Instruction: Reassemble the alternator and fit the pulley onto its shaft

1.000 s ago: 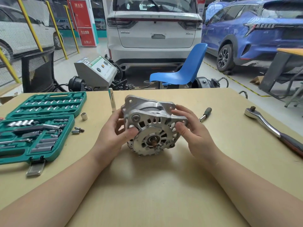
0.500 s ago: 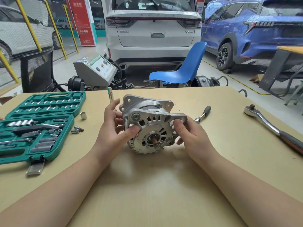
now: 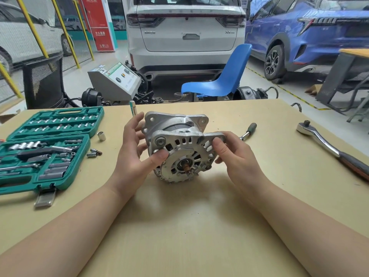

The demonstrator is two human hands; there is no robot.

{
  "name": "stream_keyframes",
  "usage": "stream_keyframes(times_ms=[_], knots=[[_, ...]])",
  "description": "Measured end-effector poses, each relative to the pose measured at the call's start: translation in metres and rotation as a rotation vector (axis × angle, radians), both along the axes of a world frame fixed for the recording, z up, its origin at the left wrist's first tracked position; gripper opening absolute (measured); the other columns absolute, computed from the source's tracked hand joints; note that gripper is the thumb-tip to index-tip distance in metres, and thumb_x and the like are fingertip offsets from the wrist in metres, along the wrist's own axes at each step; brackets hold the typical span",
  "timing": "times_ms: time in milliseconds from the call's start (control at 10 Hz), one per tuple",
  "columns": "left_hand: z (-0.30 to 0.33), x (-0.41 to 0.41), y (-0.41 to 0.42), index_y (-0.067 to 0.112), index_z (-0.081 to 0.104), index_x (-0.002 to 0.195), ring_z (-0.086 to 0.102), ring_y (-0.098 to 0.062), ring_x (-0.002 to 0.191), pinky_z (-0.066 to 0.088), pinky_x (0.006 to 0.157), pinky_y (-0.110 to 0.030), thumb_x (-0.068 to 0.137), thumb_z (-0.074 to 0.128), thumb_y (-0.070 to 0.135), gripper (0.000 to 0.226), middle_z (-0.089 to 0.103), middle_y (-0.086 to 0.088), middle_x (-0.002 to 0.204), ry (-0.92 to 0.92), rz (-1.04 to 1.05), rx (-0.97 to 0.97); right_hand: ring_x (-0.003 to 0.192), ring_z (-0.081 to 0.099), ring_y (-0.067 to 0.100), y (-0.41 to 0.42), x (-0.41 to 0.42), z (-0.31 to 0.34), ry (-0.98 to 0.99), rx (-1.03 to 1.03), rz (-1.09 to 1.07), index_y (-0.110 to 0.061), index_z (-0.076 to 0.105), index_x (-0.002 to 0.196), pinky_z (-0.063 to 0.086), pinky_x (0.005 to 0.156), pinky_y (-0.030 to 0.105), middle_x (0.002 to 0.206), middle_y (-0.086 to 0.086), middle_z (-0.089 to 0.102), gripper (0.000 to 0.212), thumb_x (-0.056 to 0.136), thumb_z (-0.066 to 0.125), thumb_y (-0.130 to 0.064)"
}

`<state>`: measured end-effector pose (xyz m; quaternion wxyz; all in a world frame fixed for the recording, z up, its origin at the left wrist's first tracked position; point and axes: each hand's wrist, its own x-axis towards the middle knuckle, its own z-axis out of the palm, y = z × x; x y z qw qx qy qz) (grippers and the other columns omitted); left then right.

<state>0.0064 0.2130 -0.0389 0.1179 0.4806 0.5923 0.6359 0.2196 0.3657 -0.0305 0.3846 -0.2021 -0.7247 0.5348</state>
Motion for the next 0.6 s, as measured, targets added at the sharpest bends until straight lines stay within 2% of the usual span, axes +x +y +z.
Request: stream_keyframes(times_ms=[100,200,300,400,500,600], knots=[[0.001,0.000,-0.002,0.042,0.035,0.160,0.053,-0.019,0.141,0.048,0.113,-0.065,0.070,0.083,0.080,0.109,0.048,0.016,0.154,-0.004,0.017,0.026,0.081,0.067,0.007,0.000,0.001,-0.001,0.014,0.006,-0.018,-0.023,0.072,0.110,0.051,0.072,0.034,0.095,-0.008,0.074,0.023,0.100,0.058,-0.039],[0.001,0.000,-0.002,0.038,0.037,0.159,0.052,-0.021,0.141,0.048,0.112,-0.066,0.073,0.083,0.078,0.105,0.051,0.017,0.153,0.014,0.011,0.044,0.079,0.066,0.009,0.001,0.001,-0.001,0.044,0.002,-0.035,-0.022,0.073,0.107,0.051,0.069,0.029,0.091,-0.006,0.074,0.022,0.100,0.059,-0.037],[0.002,-0.001,-0.002,0.036,0.041,0.157,0.052,-0.023,0.141,0.049,0.111,-0.066,0.076,0.082,0.074,0.098,0.053,0.011,0.153,0.028,0.001,0.042,0.078,0.065,0.008,0.001,0.002,-0.001,0.069,0.000,-0.053,-0.024,0.074,0.104,0.051,0.067,0.025,0.087,-0.008,0.073,0.021,0.100,0.059,-0.039],[0.004,-0.001,-0.003,0.036,0.044,0.156,0.052,-0.022,0.141,0.050,0.113,-0.058,0.079,0.081,0.073,0.094,0.055,0.008,0.151,0.070,0.008,0.039,0.077,0.066,0.009,0.000,0.002,0.000,0.084,-0.007,-0.055,-0.028,0.074,0.102,0.053,0.065,0.028,0.088,-0.008,0.073,0.022,0.097,0.060,-0.045],[0.010,0.001,-0.005,0.035,0.043,0.158,0.048,-0.020,0.146,0.048,0.115,-0.053,0.078,0.083,0.066,0.094,0.052,0.010,0.155,0.108,0.019,-0.002,0.078,0.068,0.010,-0.002,0.001,0.002,0.037,0.023,-0.048,-0.027,0.073,0.105,0.054,0.065,0.029,0.088,-0.006,0.074,0.018,0.098,0.062,-0.040],[0.020,0.001,-0.014,0.037,0.037,0.160,0.043,-0.015,0.149,0.044,0.119,-0.051,0.076,0.080,0.062,0.098,0.042,0.011,0.160,0.165,0.097,0.027,0.081,0.068,0.007,-0.001,0.009,0.013,0.037,0.051,-0.103,-0.030,0.074,0.103,0.051,0.075,0.026,0.089,-0.010,0.076,0.012,0.098,0.065,-0.036]])
